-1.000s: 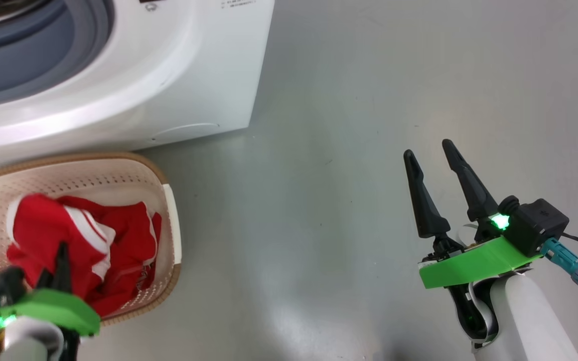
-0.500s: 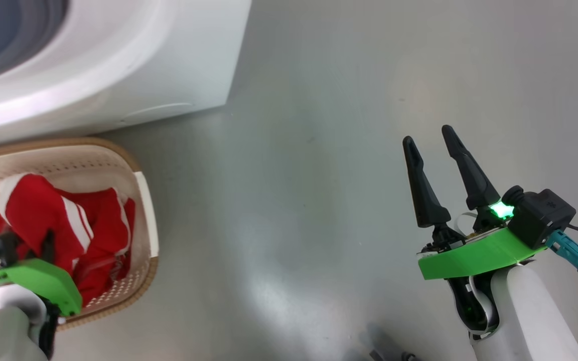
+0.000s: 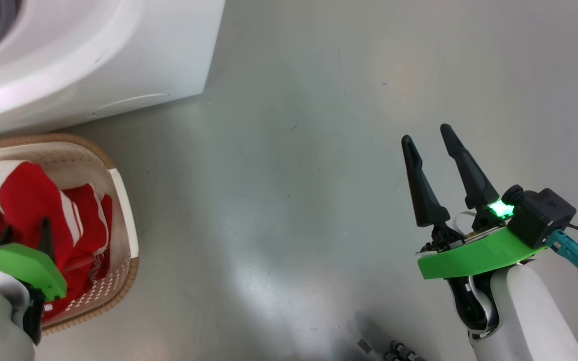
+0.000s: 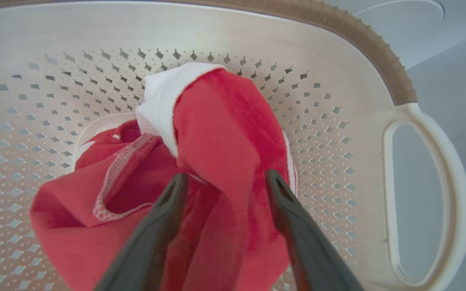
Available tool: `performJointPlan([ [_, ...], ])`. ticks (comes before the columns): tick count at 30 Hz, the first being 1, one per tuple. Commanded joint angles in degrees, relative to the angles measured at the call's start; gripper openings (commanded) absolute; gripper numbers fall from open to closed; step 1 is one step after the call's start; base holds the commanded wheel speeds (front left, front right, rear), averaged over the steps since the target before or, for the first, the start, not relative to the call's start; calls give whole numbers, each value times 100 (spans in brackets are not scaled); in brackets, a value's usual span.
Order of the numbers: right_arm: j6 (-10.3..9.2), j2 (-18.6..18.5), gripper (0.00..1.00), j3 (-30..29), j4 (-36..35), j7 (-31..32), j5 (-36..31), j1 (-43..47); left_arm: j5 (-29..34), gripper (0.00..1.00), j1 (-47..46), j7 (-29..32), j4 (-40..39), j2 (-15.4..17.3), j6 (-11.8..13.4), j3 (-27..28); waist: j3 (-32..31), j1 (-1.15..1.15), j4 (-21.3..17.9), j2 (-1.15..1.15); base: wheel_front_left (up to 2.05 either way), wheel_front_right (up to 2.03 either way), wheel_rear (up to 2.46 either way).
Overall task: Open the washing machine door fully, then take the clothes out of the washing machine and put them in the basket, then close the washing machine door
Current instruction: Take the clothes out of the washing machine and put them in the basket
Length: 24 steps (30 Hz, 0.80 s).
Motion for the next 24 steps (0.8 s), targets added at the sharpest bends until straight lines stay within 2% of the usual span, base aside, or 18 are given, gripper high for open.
performJointPlan([
  [1, 9, 6, 100, 75, -127, -27, 25, -20, -118, 100, -3, -52, -13, 272, -18, 108, -22, 0, 29, 0, 0, 0, 0],
  [12, 9, 6, 100, 41, -36, -27, -127, -28, -607, 100, 119, -133, -262, 279, -18, 46, -223, 0, 215, 0, 0, 0, 0],
  [24, 9, 6, 100, 14, 146, -27, -281, 110, -571, 100, 683, -137, -1403, 225, -18, 339, -741, 0, 484, 0, 0, 0, 0],
])
